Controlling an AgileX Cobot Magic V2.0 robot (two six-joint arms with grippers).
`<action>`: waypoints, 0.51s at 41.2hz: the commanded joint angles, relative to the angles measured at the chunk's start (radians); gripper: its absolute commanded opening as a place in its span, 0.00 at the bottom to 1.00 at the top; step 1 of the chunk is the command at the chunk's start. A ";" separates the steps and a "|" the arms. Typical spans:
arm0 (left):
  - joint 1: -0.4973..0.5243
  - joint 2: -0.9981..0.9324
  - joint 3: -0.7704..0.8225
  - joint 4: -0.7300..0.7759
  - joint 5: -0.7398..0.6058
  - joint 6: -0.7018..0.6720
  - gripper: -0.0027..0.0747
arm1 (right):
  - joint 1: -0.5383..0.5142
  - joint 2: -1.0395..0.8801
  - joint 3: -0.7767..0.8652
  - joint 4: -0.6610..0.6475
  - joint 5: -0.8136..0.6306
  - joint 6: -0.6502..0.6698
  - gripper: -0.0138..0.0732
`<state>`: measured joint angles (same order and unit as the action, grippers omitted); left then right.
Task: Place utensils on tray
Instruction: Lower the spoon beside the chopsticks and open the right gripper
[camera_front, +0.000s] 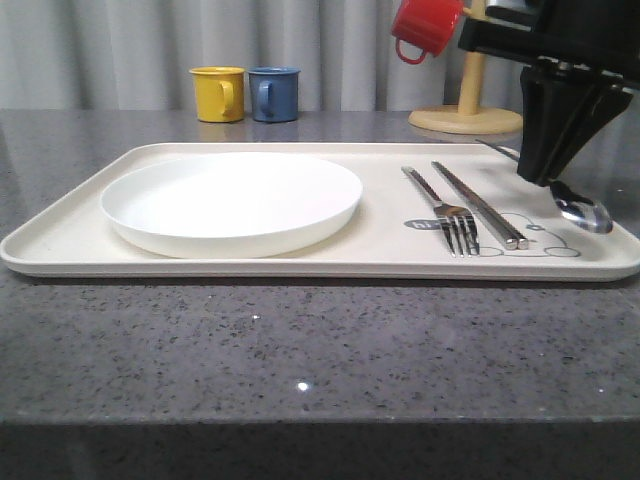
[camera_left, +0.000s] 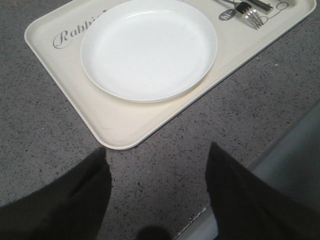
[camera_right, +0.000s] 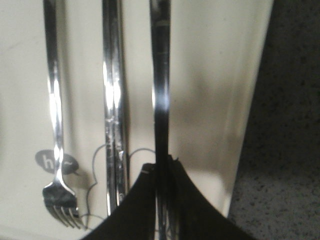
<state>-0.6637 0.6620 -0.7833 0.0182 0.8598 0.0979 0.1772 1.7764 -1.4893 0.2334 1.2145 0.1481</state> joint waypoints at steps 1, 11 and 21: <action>-0.010 -0.001 -0.027 0.001 -0.067 -0.006 0.56 | 0.001 -0.028 -0.030 -0.002 -0.025 0.002 0.11; -0.010 -0.001 -0.027 0.001 -0.067 -0.006 0.56 | 0.001 -0.023 -0.030 -0.005 -0.073 0.002 0.25; -0.010 -0.001 -0.027 0.001 -0.067 -0.006 0.56 | 0.001 -0.022 -0.030 -0.041 -0.135 0.002 0.43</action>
<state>-0.6637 0.6620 -0.7833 0.0182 0.8598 0.0979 0.1772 1.7989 -1.4893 0.2101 1.1164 0.1520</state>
